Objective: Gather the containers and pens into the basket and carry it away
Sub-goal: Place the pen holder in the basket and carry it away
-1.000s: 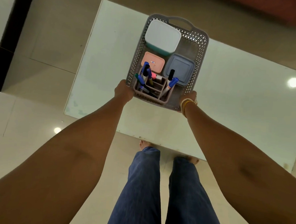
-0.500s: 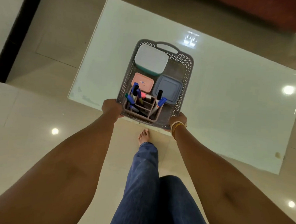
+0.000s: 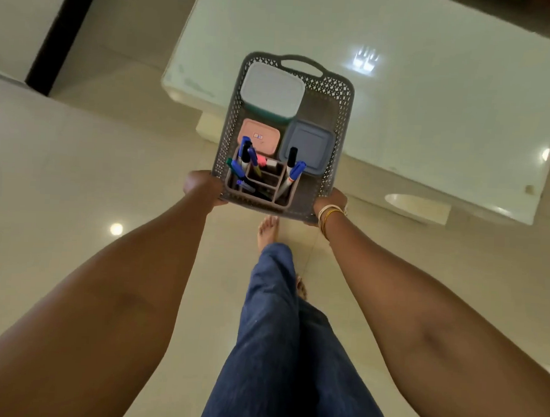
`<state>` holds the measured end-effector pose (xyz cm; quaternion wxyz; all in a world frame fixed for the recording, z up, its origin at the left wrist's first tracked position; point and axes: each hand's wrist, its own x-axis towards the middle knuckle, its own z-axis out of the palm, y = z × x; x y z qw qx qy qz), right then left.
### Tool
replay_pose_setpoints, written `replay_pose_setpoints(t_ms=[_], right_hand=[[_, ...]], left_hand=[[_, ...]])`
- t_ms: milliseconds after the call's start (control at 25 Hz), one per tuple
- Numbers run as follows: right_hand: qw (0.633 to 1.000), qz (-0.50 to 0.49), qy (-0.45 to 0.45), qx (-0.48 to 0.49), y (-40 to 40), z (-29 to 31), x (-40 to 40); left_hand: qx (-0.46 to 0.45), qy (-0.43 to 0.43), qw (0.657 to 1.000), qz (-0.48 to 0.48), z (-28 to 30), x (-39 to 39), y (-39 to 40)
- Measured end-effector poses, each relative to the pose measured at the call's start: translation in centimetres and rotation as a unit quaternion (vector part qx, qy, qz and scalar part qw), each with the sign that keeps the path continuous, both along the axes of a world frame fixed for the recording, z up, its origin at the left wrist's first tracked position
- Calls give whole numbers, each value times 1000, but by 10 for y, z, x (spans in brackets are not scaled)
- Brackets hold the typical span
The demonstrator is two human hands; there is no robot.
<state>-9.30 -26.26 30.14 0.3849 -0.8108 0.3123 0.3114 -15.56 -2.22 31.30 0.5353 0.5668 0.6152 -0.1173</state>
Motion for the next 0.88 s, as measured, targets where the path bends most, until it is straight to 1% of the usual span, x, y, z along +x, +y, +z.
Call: replay_pose_setpoints(t_ms=[200, 480, 680, 800, 880], right_hand=[[1000, -14, -1, -1, 5, 9, -84], [1000, -23, 6, -13, 30, -6, -178], [999, -43, 32, 1, 44, -26, -212], [998, -31, 47, -10, 42, -54, -219], [999, -22, 47, -14, 44, -52, -212]], left_hand=[[-7, 17, 1000, 17, 14, -88, 1], [8, 29, 999, -21, 15, -172, 29], [9, 49, 999, -19, 12, -213, 37], [3, 62, 998, 0, -3, -220, 38], [-4, 59, 998, 12, -20, -216, 37]])
